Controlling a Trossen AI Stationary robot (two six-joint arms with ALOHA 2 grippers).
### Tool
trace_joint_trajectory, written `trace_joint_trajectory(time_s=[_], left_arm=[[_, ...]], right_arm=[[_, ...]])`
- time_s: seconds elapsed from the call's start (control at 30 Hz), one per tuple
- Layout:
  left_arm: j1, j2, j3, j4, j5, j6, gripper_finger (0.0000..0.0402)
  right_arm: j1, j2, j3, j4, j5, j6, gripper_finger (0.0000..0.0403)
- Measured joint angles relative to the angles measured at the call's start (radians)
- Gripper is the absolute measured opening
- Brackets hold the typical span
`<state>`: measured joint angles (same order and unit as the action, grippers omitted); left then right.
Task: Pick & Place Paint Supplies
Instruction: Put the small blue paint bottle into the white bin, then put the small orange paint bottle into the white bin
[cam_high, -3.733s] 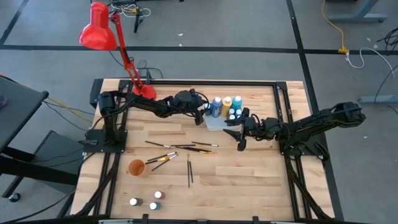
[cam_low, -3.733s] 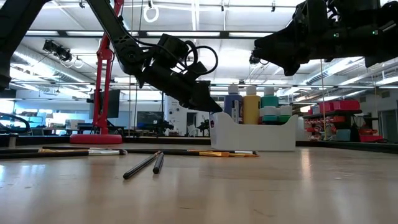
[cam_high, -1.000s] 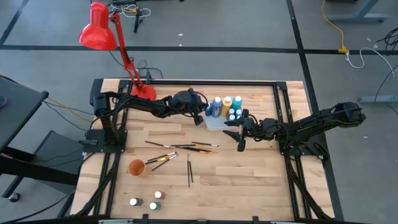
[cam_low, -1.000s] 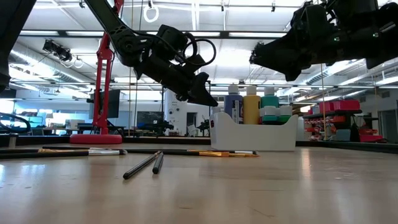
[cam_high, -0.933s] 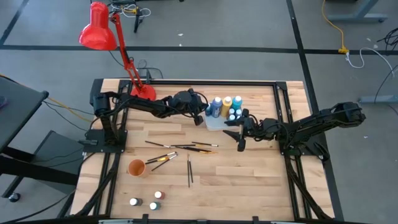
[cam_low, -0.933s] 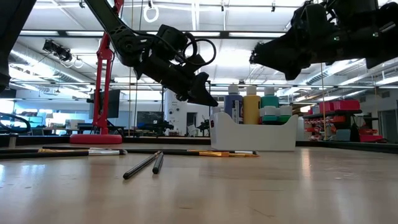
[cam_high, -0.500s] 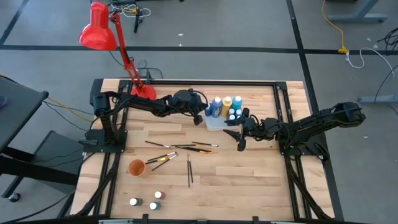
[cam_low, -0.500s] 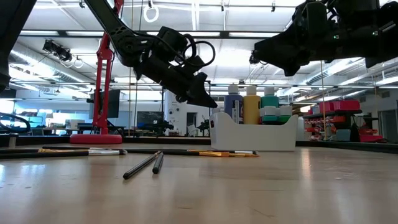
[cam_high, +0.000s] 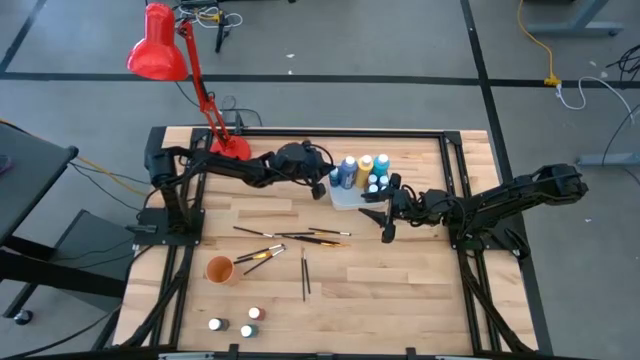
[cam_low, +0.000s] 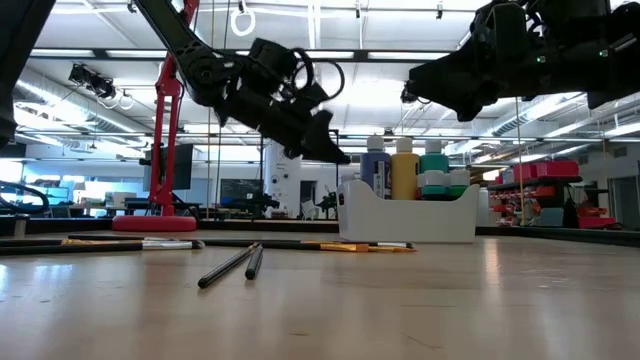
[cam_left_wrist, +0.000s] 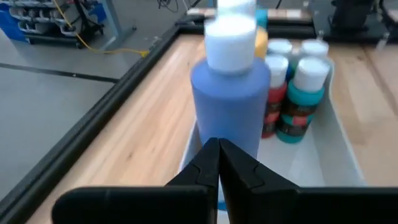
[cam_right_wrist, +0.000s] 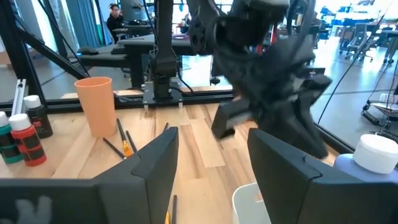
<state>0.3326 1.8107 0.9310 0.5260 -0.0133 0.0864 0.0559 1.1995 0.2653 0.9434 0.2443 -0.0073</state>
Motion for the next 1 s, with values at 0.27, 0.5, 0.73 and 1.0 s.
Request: trace_joint_trajectory(time_s=[0.27, 0.5, 0.73, 1.0], left_arm=[[-0.06, -0.16, 0.002, -0.154, 0.003, 0.061, 0.0063], [-0.157, -0.453, 0.003, -0.405, 0.004, -0.005, 0.0113], [-0.313, -0.726, -0.016, -0.614, 0.106, -0.042, 0.0133], [-0.574, -0.806, -0.164, -0.555, 0.115, -0.128, 0.0144]], right_arm=[[0.0, 0.0, 0.0, -0.026, -0.012, 0.056, 0.0197], [0.0, 0.0, 0.0, -0.027, -0.028, 0.064, 0.0197], [0.0, 0.0, 0.0, -0.033, -0.027, 0.064, 0.0197], [0.0, 0.0, 0.0, -0.033, -0.027, 0.077, 0.0197]])
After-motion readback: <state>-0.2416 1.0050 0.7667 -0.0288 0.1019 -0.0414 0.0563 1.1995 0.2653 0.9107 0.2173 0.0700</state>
